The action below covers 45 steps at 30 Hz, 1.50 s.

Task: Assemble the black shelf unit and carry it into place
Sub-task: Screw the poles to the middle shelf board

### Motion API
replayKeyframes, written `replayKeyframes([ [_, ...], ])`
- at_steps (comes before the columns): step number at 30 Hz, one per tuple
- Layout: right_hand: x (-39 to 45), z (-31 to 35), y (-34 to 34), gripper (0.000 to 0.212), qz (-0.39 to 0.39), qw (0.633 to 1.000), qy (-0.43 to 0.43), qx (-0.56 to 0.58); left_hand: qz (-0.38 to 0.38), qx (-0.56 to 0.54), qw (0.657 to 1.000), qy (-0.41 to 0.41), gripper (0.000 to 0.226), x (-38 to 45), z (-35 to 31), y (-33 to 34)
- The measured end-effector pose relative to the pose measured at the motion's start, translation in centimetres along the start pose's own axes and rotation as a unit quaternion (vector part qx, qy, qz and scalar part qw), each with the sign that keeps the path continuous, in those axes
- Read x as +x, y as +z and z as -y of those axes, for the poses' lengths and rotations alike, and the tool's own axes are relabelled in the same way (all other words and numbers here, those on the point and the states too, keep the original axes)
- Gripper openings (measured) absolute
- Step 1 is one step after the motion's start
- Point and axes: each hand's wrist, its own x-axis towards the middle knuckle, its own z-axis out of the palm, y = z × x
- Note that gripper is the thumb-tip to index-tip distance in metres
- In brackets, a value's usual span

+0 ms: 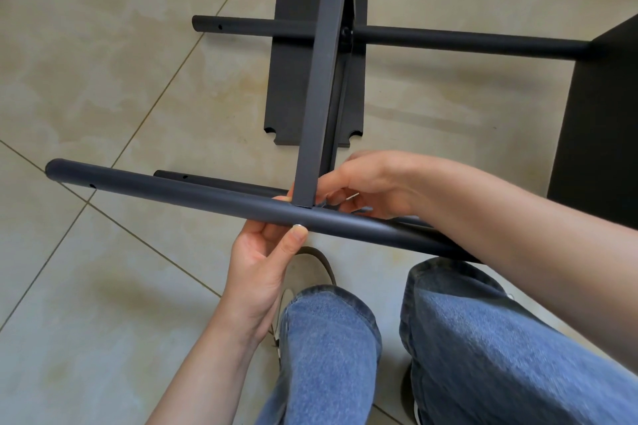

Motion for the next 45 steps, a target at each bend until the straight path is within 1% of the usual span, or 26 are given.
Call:
replayKeyframes([
  [4, 0.0, 0.6, 0.0, 0.026, -0.03, 0.999, 0.013, -0.036, -0.002, 0.0, 1.0, 0.0, 0.039, 0.0, 0.0, 0.0],
  [6, 0.1, 0.4, -0.2, 0.026, -0.03, 0.999, 0.009, -0.036, 0.0, 0.0, 1.0, -0.002, 0.039, 0.0, -0.1, 0.0],
  [9, 0.2, -0.3, -0.5, 0.033, 0.02, 1.0, -0.009, 0.014, -0.005, -0.004, 1.0, -0.004, 0.038, 0.1, 0.0, 0.0],
  [11, 0.3, -0.8, -0.5, 0.03, 0.06, 0.996, -0.028, 0.068, -0.01, -0.005, 1.0, -0.007, 0.038, 0.1, 0.0, 0.0],
  [13, 0.5, -1.2, -0.4, 0.026, 0.073, 0.992, -0.041, 0.092, -0.012, -0.005, 1.0, -0.009, 0.04, 0.1, 0.1, 0.0],
  [16, 0.7, -1.3, -0.3, 0.032, 0.059, 0.995, -0.035, 0.076, -0.016, -0.004, 1.0, -0.011, 0.042, 0.1, 0.0, 0.0],
  [19, 0.4, -0.7, -0.1, 0.02, 0.038, 0.998, -0.011, 0.04, -0.011, -0.004, 1.0, -0.009, 0.041, 0.1, 0.0, 0.0],
  [20, 0.4, -0.6, 0.0, 0.023, 0.032, 0.999, -0.004, 0.027, -0.009, -0.004, 1.0, -0.009, 0.042, 0.1, 0.0, 0.1],
  [22, 0.5, -0.3, 0.0, 0.042, 0.011, 1.0, 0.008, 0.015, -0.008, -0.007, 1.0, -0.008, 0.046, 0.0, -0.1, 0.2],
  [24, 0.5, -0.1, 0.0, 0.057, 0.0, 1.0, 0.021, 0.001, -0.007, -0.007, 1.0, -0.006, 0.044, 0.0, -0.1, 0.2],
  [27, 0.7, -0.1, -0.1, 0.062, -0.003, 0.999, 0.024, -0.021, -0.008, -0.008, 1.0, -0.005, 0.04, 0.0, -0.1, 0.2],
  [30, 0.7, -0.4, -0.5, 0.055, -0.011, 1.0, 0.0, -0.019, -0.006, -0.009, 1.0, -0.008, 0.043, 0.0, -0.3, 0.2],
  [31, 0.7, -0.5, -0.7, 0.048, -0.008, 1.0, -0.012, -0.012, -0.006, -0.012, 1.0, -0.01, 0.045, 0.0, -0.3, 0.2],
  [34, 0.3, -0.7, -1.1, 0.018, 0.033, 0.998, -0.039, 0.025, -0.01, -0.017, 1.0, -0.015, 0.046, 0.1, -0.2, 0.1],
  [35, 0.3, -0.9, -1.1, 0.013, 0.041, 0.998, -0.045, 0.034, -0.008, -0.017, 1.0, -0.015, 0.046, 0.1, -0.1, 0.1],
  [36, 0.4, -1.0, -1.1, 0.012, 0.043, 0.997, -0.049, 0.041, -0.007, -0.017, 1.0, -0.016, 0.047, 0.1, -0.1, 0.1],
  [39, 0.5, -1.2, -0.8, 0.015, 0.044, 0.997, -0.042, 0.057, -0.008, -0.02, 1.0, -0.014, 0.054, 0.1, -0.2, 0.1],
  [41, 0.4, -1.0, -0.5, 0.019, 0.045, 0.997, -0.028, 0.058, -0.006, -0.016, 1.0, -0.011, 0.047, 0.1, -0.1, 0.1],
  [43, 0.5, -0.9, -0.5, 0.04, 0.036, 0.998, -0.017, 0.042, -0.003, -0.011, 1.0, -0.009, 0.042, 0.2, 0.0, 0.1],
  [44, 0.5, -0.7, -0.5, 0.049, 0.03, 0.999, -0.012, 0.031, -0.001, -0.009, 1.0, -0.009, 0.043, 0.2, 0.0, 0.1],
  [45, 0.5, -0.5, -0.5, 0.054, 0.022, 1.0, -0.008, 0.019, 0.0, -0.007, 1.0, -0.009, 0.047, 0.2, -0.1, 0.0],
])
